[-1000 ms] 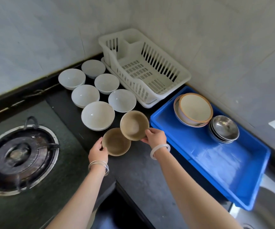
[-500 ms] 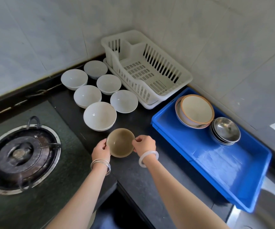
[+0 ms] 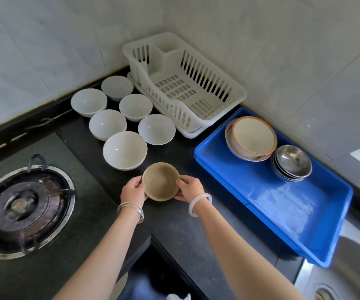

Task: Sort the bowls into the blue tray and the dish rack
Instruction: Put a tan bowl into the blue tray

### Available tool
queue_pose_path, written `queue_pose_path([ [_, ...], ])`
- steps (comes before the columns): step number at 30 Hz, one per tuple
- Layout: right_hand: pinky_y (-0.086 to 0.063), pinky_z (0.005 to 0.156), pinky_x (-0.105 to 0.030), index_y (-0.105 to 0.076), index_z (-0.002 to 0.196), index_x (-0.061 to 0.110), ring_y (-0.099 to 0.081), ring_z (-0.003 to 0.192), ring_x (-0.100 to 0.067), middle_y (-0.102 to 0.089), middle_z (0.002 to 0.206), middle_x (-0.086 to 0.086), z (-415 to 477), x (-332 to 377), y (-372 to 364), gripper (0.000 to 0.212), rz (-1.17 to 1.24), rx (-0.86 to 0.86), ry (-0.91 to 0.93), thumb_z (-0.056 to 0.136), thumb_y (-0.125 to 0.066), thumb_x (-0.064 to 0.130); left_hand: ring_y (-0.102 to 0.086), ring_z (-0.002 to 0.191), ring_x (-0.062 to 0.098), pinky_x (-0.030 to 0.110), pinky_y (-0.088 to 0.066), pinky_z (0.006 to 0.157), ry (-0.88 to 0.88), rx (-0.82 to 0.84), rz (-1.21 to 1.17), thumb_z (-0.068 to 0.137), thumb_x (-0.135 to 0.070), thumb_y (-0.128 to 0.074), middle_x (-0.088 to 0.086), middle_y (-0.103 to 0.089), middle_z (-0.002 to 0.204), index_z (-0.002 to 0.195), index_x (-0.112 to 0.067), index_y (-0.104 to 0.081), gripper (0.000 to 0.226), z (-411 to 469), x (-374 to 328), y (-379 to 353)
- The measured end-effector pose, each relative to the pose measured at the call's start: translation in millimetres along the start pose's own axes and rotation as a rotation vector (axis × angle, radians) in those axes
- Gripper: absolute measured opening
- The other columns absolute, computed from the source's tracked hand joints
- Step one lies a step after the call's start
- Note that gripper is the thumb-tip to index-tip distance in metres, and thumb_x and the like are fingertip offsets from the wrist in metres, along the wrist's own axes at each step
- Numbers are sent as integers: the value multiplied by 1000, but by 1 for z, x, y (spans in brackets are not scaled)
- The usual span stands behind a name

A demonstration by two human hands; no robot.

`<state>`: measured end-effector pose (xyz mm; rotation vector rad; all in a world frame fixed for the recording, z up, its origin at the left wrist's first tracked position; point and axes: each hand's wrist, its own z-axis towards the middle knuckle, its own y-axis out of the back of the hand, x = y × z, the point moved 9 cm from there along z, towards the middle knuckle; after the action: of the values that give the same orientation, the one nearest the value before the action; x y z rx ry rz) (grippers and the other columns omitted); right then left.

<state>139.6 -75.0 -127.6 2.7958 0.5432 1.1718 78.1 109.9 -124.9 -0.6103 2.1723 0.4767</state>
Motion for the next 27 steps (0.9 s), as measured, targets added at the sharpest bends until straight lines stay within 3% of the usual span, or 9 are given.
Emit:
queue_pose_path([
  [5, -54, 55, -16, -60, 113, 22, -65, 75, -10, -62, 86, 8, -17, 17, 52, 21, 50, -183, 150, 94, -53, 24, -57, 94, 24, 35, -51, 75, -45, 123, -53, 87, 1, -49, 9, -61, 102, 101, -13, -60, 23, -19, -38, -39],
  [9, -55, 55, -19, -63, 100, 22, -64, 78, -14, -65, 88, 1, -38, 19, 109, 14, 197, -322, 211, 92, -52, 24, -59, 83, 17, 25, -52, 61, -85, 301, -36, 86, 2, -52, 3, -62, 86, 91, -15, -60, 20, -45, -66, -92],
  [13, -57, 60, -27, -64, 103, 16, -60, 77, -14, -61, 87, -1, -57, 3, 170, 18, 353, -436, 219, 92, -52, 21, -60, 80, 21, 29, -56, 68, -62, 469, -6, 85, 1, -54, 8, -63, 85, 83, -15, -60, 17, -76, -72, -159],
  [17, -52, 48, -20, -64, 93, 19, -57, 77, -15, -59, 84, 0, -75, -27, 230, 17, 500, -550, 206, 93, -47, 17, -56, 93, 28, 35, -53, 77, 2, 601, 27, 85, 2, -55, 14, -58, 97, 100, -2, -58, 16, -109, -59, -230],
  [20, -52, 55, -27, -62, 88, 16, -54, 84, -24, -55, 89, -8, -87, -56, 274, 20, 576, -665, 175, 94, -43, 12, -52, 94, 29, 36, -51, 77, 65, 682, 53, 87, 5, -52, 17, -54, 102, 114, 8, -54, 28, -138, -41, -280],
  [24, -53, 63, -33, -61, 74, 15, -54, 84, -28, -52, 85, -12, -100, -93, 321, 28, 627, -788, 126, 94, -42, 7, -52, 94, 29, 33, -51, 72, 151, 795, 119, 89, 5, -49, 14, -54, 99, 120, 6, -51, 32, -175, -14, -337],
  [27, -53, 61, -33, -59, 68, 14, -54, 80, -27, -51, 83, -13, -104, -118, 348, 31, 665, -868, 69, 92, -41, 5, -53, 95, 29, 38, -49, 83, 176, 833, 189, 89, 6, -49, 15, -53, 106, 122, 6, -50, 33, -188, 8, -373],
])
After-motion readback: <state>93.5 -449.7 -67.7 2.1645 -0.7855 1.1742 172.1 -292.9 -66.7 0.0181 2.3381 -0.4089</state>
